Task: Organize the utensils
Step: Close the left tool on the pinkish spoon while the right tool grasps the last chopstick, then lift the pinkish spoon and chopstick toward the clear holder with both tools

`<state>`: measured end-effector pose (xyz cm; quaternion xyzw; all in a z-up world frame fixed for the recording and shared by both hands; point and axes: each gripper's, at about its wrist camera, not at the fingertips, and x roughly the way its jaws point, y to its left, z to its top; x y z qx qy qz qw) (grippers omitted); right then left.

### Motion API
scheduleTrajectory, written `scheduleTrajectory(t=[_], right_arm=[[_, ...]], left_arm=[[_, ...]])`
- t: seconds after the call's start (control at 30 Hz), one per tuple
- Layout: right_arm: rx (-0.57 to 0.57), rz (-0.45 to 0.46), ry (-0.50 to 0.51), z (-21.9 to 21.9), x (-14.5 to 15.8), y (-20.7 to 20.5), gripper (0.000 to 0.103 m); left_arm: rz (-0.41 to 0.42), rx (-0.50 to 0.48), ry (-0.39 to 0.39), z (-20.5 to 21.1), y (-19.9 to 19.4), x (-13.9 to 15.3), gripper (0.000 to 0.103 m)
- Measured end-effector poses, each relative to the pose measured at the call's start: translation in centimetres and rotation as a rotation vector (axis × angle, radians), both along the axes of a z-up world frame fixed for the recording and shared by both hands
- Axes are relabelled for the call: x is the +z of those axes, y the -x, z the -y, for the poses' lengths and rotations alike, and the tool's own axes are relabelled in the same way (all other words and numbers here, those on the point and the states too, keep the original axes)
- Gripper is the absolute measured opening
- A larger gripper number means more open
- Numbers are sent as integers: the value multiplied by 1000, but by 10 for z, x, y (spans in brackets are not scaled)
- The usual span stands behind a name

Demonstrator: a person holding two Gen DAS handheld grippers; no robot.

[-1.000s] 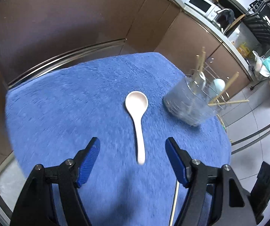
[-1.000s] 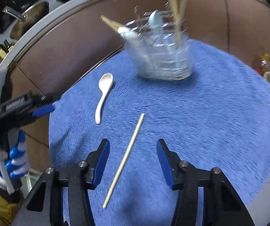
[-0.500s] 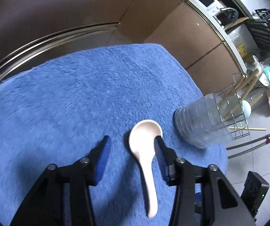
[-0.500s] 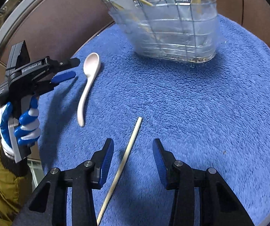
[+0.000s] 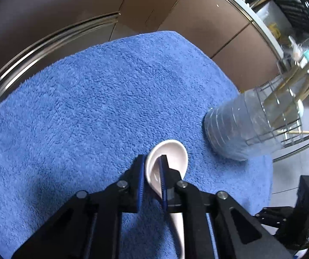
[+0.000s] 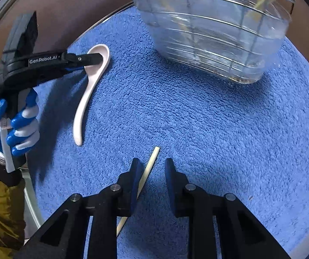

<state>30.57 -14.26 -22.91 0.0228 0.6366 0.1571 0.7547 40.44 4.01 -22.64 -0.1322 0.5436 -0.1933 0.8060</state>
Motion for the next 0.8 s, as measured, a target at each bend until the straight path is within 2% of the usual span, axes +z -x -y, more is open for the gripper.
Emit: scheduleTrajectory(t=[0.13, 0.17, 0.33, 0.53, 0.8], right_arm=[[5, -3, 15, -7, -1, -2, 14], [0, -4, 0, -6, -1, -2, 10], [-20, 10, -70, -1, 0, 8, 7], [-20, 92, -140, 14, 31, 43, 6], [-58, 236, -193, 46, 77, 92, 4]], left_arm=[[26, 14, -24, 8, 9, 4, 7], [29, 20, -27, 9, 12, 5, 7], [107, 53, -40, 6, 37, 26, 7], [214, 48, -85, 4, 77, 62, 7], [303, 55, -119, 8, 130, 99, 7]])
